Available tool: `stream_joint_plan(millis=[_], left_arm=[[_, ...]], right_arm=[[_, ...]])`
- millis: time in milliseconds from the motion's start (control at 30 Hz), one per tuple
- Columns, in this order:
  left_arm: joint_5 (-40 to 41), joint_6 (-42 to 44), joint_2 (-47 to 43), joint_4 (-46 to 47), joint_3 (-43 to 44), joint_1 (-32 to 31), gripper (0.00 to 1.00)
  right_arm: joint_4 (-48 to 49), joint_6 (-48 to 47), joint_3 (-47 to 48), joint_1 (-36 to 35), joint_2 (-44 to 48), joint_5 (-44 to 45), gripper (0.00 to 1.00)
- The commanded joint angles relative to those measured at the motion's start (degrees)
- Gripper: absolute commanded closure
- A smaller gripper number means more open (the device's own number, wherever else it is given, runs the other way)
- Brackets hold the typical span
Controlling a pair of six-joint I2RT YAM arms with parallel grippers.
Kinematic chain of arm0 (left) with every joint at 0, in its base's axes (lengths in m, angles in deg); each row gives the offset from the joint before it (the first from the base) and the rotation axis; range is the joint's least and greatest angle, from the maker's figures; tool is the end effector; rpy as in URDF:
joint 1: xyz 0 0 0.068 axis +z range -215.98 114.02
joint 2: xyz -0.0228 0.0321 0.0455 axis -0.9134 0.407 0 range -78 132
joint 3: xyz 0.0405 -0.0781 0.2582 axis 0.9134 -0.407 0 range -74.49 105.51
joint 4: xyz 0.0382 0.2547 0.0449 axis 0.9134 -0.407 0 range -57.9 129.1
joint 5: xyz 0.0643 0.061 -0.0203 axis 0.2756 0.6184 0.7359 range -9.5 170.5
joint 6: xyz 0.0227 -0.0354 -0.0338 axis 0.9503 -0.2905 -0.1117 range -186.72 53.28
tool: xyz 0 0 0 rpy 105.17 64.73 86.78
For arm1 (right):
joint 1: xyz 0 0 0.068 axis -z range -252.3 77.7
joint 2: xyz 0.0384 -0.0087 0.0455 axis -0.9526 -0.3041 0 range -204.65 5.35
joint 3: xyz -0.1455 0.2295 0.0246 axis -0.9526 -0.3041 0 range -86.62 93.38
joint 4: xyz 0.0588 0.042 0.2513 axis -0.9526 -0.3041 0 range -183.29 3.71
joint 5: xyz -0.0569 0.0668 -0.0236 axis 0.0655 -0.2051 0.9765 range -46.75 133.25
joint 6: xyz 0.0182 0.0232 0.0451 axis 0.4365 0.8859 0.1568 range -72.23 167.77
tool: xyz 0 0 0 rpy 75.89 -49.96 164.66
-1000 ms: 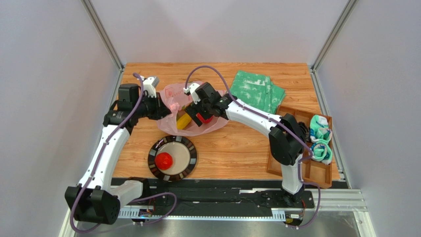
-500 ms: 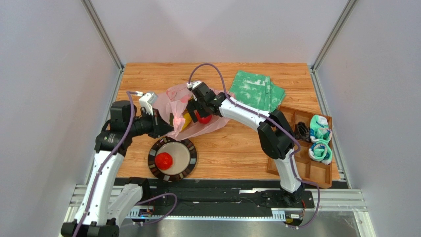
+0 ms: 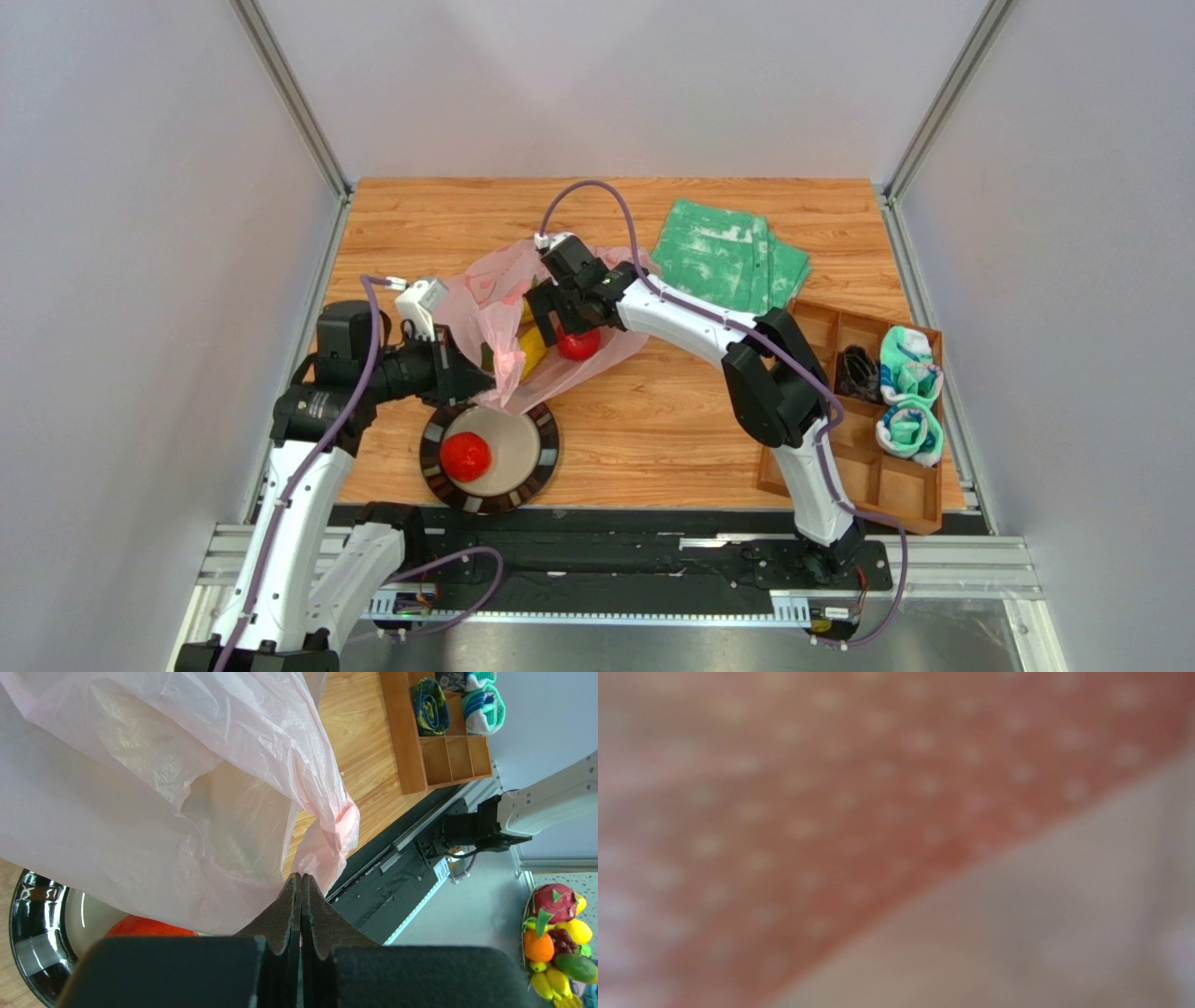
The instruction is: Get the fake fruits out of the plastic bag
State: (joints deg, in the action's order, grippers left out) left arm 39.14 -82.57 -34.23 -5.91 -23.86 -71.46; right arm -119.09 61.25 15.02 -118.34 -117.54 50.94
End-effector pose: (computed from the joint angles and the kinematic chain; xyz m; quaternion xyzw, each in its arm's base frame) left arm 0.1418 -0.0373 0.3227 0.0777 0.8519 -0.3878 0.3431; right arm 0.3349 0.3405 0.2139 -0.2462 0.9168 0.0976 0.2990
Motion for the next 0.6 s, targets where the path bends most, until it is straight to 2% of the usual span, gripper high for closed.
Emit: stream_joint_plan(millis=[0, 133, 167, 267, 300, 333, 367, 467, 567], left_arm=[[0.8, -1.5, 0.4, 2.3, 1.7, 0.5, 1.00], [1.6, -1.2, 1.8, 2.4, 2.5, 0.5, 1.00], [2.5, -1.0, 2.9, 2.4, 3.0, 0.5, 1.00], [3.2, -0.3, 5.7, 2.8, 5.1, 0.5, 1.00], [3.4, -0.1, 6.6, 3.3, 6.4, 0.5, 1.00], [3.6, 0.2, 7.5, 3.4, 7.1, 0.5, 1.00], [3.8, 0.9, 9.4, 3.5, 7.8, 0.5, 1.00], [5.5, 1.1, 13.3, 5.2, 9.8, 0.5, 1.00], [7.0, 0.2, 17.4, 8.3, 11.2, 0.5, 1.00]], right_arm=[[0.3, 2.5, -0.1, 0.3, -1.2, 2.4, 0.06], [0.2, 2.1, -0.2, 0.5, -1.8, 4.3, 0.13], [0.3, 1.5, -0.4, 0.3, -1.7, 4.2, 0.27], [1.4, -1.6, -0.9, 0.4, -0.5, 4.3, 0.41], [1.8, -2.6, -0.9, 0.4, 0.0, 4.2, 0.51], [2.1, -3.5, -0.9, 0.4, 1.7, 4.1, 0.55], [2.3, -4.9, -0.8, 0.7, 2.8, 3.5, 0.65], [3.2, -8.9, -1.4, 1.5, 8.9, -2.0, 0.76], [3.1, -11.3, -2.3, 1.5, 15.5, -5.7, 0.78]])
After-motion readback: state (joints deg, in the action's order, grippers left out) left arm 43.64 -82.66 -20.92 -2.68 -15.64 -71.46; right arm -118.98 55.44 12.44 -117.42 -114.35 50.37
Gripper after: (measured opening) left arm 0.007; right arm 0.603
